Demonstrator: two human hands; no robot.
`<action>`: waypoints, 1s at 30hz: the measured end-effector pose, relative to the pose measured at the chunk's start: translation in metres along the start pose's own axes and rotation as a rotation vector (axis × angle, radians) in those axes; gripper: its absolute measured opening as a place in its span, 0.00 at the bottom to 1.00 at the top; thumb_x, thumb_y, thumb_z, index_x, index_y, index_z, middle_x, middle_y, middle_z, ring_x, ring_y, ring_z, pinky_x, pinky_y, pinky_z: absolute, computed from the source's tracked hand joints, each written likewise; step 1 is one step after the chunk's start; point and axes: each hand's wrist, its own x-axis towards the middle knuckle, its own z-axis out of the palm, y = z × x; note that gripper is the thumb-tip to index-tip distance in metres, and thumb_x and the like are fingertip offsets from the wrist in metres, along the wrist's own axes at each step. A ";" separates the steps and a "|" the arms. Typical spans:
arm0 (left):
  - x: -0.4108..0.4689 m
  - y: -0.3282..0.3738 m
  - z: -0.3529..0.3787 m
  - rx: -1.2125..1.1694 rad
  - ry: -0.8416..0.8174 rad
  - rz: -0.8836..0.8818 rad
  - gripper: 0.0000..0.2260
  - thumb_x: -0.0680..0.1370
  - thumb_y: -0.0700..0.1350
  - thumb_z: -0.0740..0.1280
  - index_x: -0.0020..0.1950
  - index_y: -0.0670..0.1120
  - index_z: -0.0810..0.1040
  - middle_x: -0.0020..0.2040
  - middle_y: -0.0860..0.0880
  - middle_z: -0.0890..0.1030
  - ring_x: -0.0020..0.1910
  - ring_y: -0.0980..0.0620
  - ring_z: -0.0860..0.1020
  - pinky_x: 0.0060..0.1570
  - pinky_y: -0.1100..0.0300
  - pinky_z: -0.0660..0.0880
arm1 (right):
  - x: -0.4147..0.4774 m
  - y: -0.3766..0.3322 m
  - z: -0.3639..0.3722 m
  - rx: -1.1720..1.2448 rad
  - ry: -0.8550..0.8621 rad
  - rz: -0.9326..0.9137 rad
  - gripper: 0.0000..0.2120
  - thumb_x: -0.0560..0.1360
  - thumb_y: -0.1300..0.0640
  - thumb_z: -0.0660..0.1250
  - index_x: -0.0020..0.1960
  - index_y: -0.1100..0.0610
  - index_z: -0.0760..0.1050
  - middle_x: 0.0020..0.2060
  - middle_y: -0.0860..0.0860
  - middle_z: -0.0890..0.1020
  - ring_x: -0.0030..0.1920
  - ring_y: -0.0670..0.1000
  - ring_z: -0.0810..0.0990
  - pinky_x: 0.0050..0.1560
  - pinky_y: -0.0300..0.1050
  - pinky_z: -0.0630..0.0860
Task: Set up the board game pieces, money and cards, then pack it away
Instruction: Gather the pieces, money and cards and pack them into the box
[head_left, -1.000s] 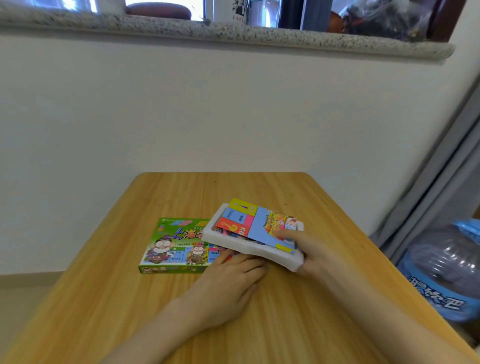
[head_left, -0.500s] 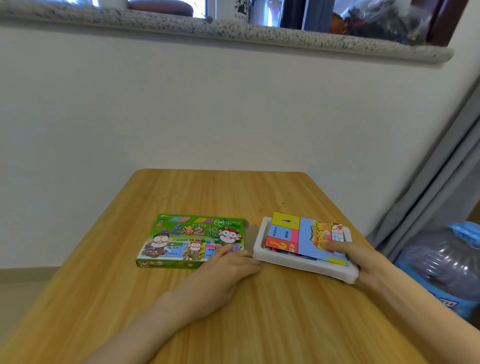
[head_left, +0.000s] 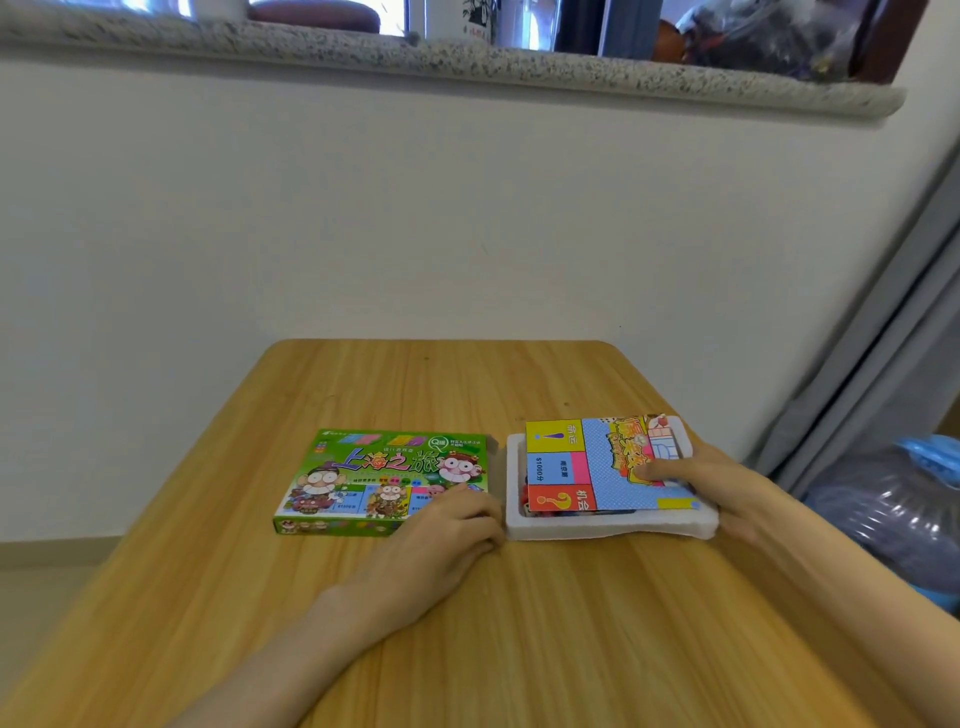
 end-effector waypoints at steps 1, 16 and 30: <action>0.000 0.000 0.000 0.000 -0.007 -0.006 0.09 0.78 0.45 0.59 0.45 0.46 0.78 0.49 0.52 0.79 0.51 0.54 0.76 0.50 0.63 0.71 | 0.001 0.000 -0.002 -0.001 0.001 -0.005 0.09 0.70 0.70 0.69 0.48 0.61 0.76 0.37 0.56 0.85 0.32 0.53 0.84 0.32 0.44 0.81; 0.006 0.007 -0.006 0.341 -0.085 0.064 0.06 0.75 0.49 0.56 0.43 0.52 0.72 0.47 0.56 0.80 0.51 0.59 0.72 0.57 0.65 0.61 | 0.006 -0.008 -0.002 0.137 -0.065 0.210 0.17 0.59 0.66 0.69 0.49 0.64 0.75 0.35 0.60 0.84 0.28 0.56 0.82 0.26 0.47 0.80; 0.000 -0.007 -0.005 -0.073 -0.087 0.012 0.09 0.78 0.46 0.60 0.44 0.45 0.78 0.51 0.50 0.76 0.51 0.56 0.73 0.50 0.68 0.68 | 0.035 0.000 0.004 -0.027 -0.015 0.202 0.08 0.71 0.66 0.69 0.50 0.60 0.76 0.36 0.57 0.84 0.29 0.54 0.83 0.28 0.45 0.80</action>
